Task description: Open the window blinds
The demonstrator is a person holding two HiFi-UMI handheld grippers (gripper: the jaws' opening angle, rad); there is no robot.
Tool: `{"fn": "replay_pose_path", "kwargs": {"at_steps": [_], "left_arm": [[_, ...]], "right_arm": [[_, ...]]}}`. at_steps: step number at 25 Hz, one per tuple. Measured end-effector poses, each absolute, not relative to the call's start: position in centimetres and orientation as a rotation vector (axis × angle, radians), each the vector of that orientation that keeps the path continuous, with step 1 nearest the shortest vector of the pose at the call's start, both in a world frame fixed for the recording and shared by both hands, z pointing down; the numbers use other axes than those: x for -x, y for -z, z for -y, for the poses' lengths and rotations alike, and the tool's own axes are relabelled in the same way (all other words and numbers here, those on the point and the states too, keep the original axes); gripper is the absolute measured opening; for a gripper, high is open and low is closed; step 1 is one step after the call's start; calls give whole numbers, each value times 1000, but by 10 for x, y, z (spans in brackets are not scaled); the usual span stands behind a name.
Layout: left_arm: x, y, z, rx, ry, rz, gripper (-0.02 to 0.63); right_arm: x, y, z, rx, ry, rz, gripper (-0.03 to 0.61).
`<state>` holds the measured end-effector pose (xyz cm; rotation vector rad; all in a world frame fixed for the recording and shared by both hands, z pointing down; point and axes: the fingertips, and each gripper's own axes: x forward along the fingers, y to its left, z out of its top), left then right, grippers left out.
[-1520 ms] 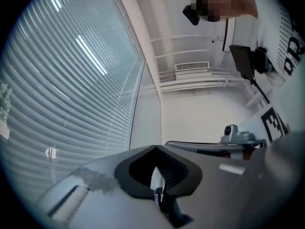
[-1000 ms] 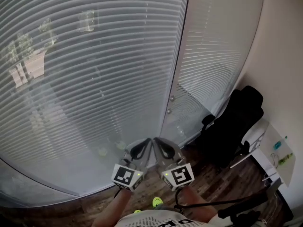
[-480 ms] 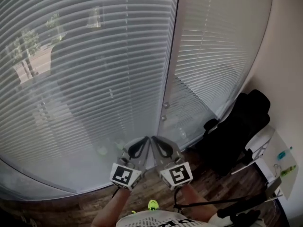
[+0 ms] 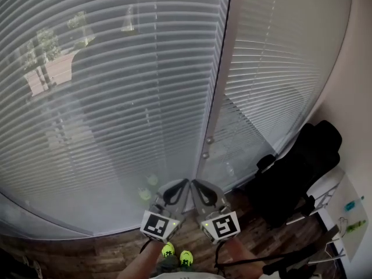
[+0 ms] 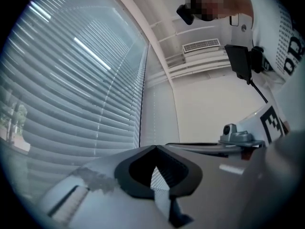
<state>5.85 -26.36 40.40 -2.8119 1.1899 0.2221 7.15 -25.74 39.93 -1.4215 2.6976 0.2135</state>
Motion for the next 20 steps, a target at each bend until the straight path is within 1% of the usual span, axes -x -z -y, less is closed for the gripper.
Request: {"fn": "replay_pose_path", "kwargs": {"at_steps": [8,11,15,20], "left_arm": [[-55,-410,291,2841,-247,-1151,-8],[-52,-409,303,2840,-208,-1104,-9],[-47,-387,319,2858,-308,-1083,-8],[-50,-395,332,2882,-279,-1006,-8]], "right_arm": [[-68,-410,285,1485,-203,-2703,3],[-66,-402,297,1515,-236,-2681,3],[-59,-386,313,1545,-322,-2661,3],[-59,-387,324,1592,-324,-2660,3]]}}
